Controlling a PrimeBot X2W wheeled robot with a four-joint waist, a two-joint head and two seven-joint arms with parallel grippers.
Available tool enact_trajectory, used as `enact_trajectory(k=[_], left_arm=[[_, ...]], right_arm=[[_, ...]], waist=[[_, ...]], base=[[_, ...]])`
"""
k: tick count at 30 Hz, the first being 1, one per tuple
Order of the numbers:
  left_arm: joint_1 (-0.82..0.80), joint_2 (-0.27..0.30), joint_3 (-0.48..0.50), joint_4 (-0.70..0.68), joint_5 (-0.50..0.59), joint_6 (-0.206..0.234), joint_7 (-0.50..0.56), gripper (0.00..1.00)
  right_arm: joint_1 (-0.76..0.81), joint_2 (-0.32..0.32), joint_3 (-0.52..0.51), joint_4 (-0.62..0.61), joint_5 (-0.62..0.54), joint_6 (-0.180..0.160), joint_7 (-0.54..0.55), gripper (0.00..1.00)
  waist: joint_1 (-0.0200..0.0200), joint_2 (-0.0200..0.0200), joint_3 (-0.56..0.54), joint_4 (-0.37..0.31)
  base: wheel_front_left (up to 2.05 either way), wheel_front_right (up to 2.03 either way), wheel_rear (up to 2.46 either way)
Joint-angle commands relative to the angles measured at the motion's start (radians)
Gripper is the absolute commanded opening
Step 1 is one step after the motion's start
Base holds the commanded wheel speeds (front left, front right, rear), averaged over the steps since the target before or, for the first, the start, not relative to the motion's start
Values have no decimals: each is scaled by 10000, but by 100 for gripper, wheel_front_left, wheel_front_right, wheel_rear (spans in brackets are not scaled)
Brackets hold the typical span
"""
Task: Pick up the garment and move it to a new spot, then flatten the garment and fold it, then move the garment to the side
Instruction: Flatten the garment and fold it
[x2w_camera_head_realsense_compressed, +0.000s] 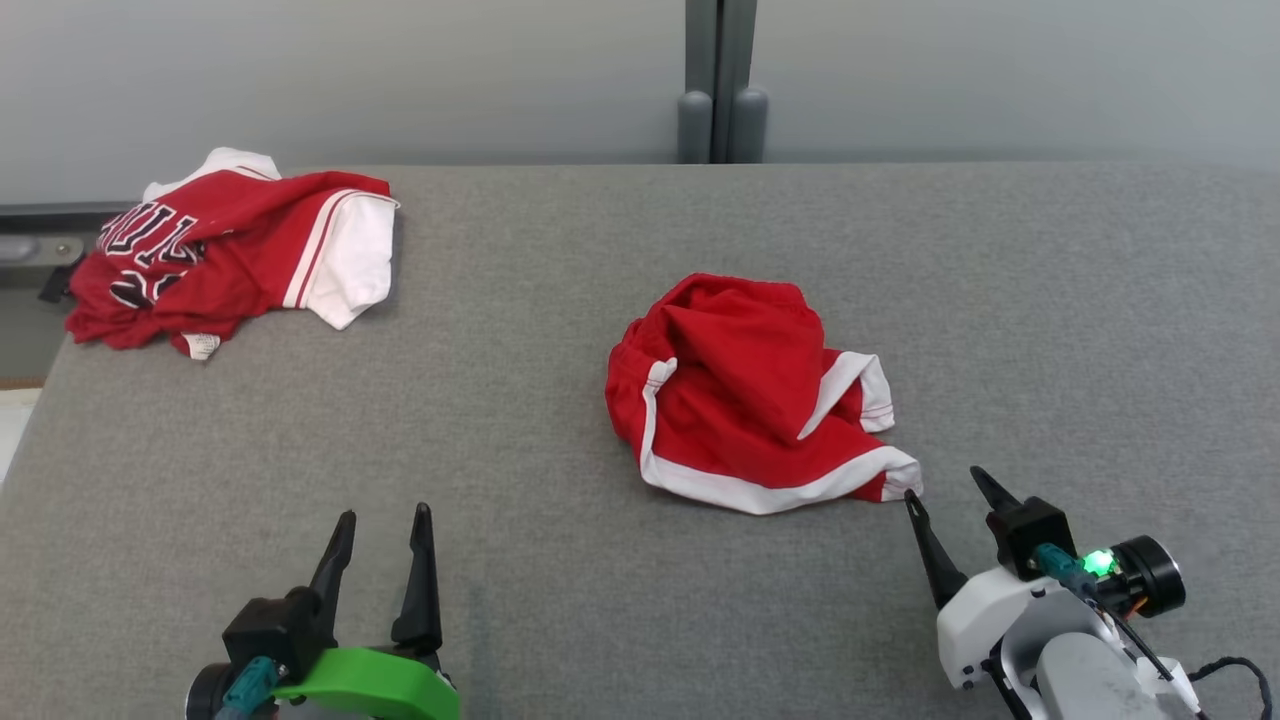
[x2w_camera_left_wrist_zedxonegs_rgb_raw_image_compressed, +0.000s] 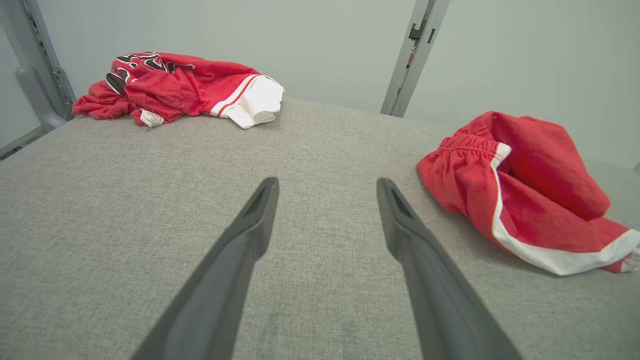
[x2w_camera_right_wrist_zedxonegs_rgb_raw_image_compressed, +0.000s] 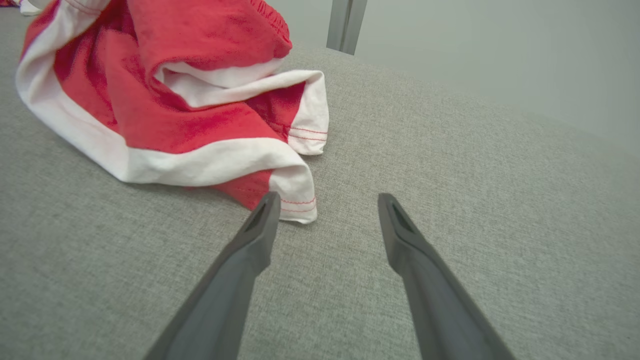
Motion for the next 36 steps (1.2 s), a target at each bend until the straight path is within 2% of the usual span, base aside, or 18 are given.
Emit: enact_trajectory(k=[1,7,8,9,11,12,13,18,27,31,36], left_arm=[[-222,21,44,-66,9,-4,-9,100],[-433,22,-36,-111,-25,-40,-9,100],[-442,22,-45,-106,-33,-44,-9,100],[-446,22,-47,-98,-40,-45,-9,100],[-480,22,-52,-101,-55,-44,-9,100],[-494,22,-49,-103,-56,-40,-9,100],[-514,22,-45,-106,-58,-31,-9,100],[-565,22,-21,-142,-89,11,-9,100],[-727,22,-198,-213,-163,20,-9,100],[-764,21,-227,-171,-178,33,-9,100],[-784,21,-185,-157,-159,34,-9,100]], right_arm=[[-237,-42,-9,175,-113,-10,-3,100],[-1038,-39,-64,1164,-595,-10,-3,100],[-1147,-44,-100,1305,-694,-10,-3,60],[-1267,-53,-185,1484,-779,-10,-3,43],[-1482,-45,-289,1746,-878,-10,-3,23],[-1573,-46,-326,1857,-936,-10,-3,3],[-1694,-87,-358,1953,-1021,-10,-3,0],[-2336,-450,-469,1937,-1603,-12,-3,0],[-3216,-1440,-1127,754,-3892,-12,-3,0],[-2841,-1483,-1527,752,-4548,-12,-3,0],[-2293,-1197,-1916,1016,-4600,-12,-3,0]], waist=[[0,0,358,347],[0,0,737,676],[0,0,766,705],[0,0,787,728],[0,0,822,763],[0,0,839,772],[0,0,862,774],[0,0,966,711],[0,0,1248,615],[0,0,1334,628],[0,0,1387,608]], base=[[0,0,0],[0,0,0],[0,0,0],[0,0,0],[0,0,0],[0,0,0],[0,0,0],[0,0,0],[0,0,0],[0,0,0],[0,0,0]])
